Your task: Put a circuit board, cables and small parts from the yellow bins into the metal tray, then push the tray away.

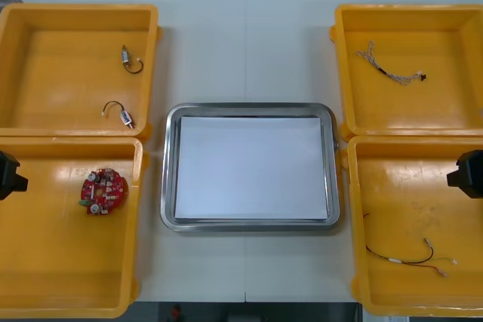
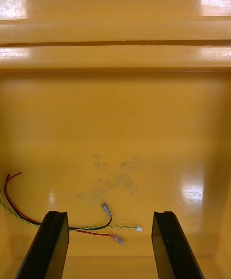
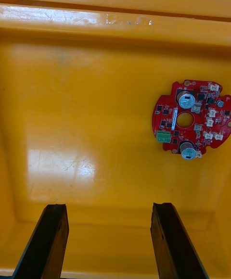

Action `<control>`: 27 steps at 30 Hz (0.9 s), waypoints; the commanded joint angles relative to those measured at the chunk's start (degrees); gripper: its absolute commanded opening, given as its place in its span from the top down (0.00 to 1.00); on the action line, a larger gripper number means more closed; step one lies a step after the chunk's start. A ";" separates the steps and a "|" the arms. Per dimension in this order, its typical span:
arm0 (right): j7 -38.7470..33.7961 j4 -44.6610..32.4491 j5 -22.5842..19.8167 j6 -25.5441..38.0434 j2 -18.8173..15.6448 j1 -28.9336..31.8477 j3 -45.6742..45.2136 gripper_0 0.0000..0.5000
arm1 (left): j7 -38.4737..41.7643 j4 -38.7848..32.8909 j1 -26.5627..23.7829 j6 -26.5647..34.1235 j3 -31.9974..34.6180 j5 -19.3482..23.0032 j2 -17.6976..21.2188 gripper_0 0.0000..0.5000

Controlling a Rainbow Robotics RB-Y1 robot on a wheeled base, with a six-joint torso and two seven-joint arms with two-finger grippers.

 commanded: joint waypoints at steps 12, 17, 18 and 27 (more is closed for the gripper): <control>-2.18 -0.43 -0.44 0.16 -1.98 0.91 -1.32 0.00 | -3.75 -1.46 1.02 -0.51 1.76 0.37 2.41 0.00; -2.18 -0.43 -0.44 0.16 -1.98 0.91 -1.32 0.00 | -3.75 -1.46 1.02 -0.51 1.76 0.37 2.41 0.00; -2.18 -0.43 -0.44 0.16 -1.98 0.91 -1.32 0.00 | -3.75 -1.46 1.02 -0.51 1.76 0.37 2.41 0.00; -2.18 -0.43 -0.44 0.16 -1.98 0.91 -1.32 0.00 | -3.75 -1.46 1.02 -0.51 1.76 0.37 2.41 0.00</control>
